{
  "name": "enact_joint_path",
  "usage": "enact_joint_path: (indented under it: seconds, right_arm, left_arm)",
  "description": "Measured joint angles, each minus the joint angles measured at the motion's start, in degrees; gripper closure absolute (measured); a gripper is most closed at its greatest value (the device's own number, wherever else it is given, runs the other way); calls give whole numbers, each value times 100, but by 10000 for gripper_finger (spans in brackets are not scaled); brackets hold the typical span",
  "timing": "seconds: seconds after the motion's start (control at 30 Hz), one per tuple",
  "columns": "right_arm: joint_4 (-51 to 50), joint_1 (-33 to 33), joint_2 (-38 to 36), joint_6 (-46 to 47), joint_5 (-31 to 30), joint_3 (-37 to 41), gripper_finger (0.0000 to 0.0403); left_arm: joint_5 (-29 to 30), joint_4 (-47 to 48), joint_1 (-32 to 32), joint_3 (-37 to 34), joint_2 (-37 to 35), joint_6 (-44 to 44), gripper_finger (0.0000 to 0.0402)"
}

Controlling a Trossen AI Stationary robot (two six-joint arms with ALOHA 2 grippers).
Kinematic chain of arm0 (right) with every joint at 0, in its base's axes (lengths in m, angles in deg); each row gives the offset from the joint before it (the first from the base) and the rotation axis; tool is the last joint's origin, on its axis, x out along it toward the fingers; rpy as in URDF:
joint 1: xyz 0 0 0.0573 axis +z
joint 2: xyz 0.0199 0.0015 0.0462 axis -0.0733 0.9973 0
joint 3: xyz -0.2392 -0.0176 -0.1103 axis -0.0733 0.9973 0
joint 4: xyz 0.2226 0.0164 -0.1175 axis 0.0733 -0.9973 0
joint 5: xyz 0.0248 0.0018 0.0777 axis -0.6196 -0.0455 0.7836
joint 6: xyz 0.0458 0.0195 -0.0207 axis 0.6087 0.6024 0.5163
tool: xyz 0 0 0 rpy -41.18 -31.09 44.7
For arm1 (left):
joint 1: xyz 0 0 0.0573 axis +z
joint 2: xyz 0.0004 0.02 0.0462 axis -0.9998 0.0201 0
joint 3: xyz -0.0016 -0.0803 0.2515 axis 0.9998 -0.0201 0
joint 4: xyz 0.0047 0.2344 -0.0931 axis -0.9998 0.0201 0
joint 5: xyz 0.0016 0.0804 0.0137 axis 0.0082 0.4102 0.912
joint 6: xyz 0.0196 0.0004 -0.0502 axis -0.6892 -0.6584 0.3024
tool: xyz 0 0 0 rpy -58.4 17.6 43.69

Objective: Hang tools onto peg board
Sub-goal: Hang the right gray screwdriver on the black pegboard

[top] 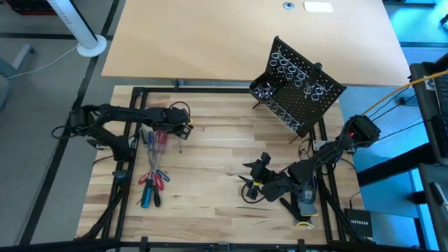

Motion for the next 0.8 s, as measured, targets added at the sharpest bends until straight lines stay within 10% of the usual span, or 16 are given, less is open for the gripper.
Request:
enact_joint_path:
  seconds: [0.8]
  right_arm:
    - [-8, 0, -2, 292, 270, -2, 166]
  left_arm:
    - [-64, 244, -13, -102, -588, 94, 198]
